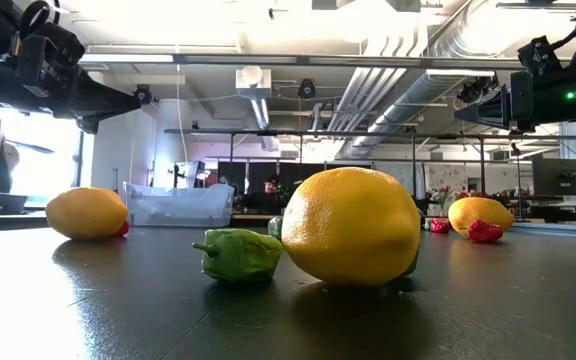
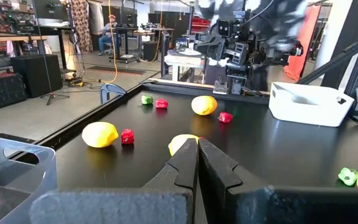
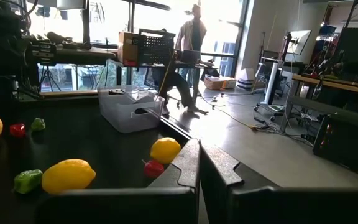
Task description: Sort produce into baskets
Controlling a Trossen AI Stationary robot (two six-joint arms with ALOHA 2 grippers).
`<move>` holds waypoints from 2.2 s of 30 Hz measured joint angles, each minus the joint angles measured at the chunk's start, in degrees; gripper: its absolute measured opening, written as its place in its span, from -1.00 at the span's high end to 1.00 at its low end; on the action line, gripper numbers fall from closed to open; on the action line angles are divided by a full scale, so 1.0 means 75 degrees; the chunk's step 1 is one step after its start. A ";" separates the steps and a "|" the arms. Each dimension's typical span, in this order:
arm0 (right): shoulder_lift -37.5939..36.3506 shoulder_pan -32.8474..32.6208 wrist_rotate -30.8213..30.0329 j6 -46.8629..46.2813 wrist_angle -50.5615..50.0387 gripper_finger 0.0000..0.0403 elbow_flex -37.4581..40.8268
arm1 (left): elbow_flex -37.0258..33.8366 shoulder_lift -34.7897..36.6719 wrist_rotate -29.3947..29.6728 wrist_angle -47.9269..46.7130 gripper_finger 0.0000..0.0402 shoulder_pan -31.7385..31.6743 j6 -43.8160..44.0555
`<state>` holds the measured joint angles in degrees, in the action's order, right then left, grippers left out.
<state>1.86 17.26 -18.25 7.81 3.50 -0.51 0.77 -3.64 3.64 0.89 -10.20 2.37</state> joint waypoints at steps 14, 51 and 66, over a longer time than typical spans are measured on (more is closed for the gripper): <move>-0.0001 0.0000 -0.0001 0.0013 0.0016 1.00 -0.0003 | 0.0000 -0.0003 0.0003 0.0069 1.00 0.0001 -0.0099; 0.3046 -0.0761 0.0659 -0.1232 0.1399 1.00 -0.0792 | 0.0001 0.0000 0.0220 0.0085 1.00 -0.0001 -0.1295; 0.5014 -0.1221 0.0704 -0.1055 0.1382 1.00 -0.1966 | -0.0002 -0.0055 -0.0162 0.0050 1.00 0.0013 -0.0626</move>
<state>39.46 8.10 -12.97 -0.10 13.87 -15.26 0.75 -4.05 2.43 1.26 -10.11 -2.32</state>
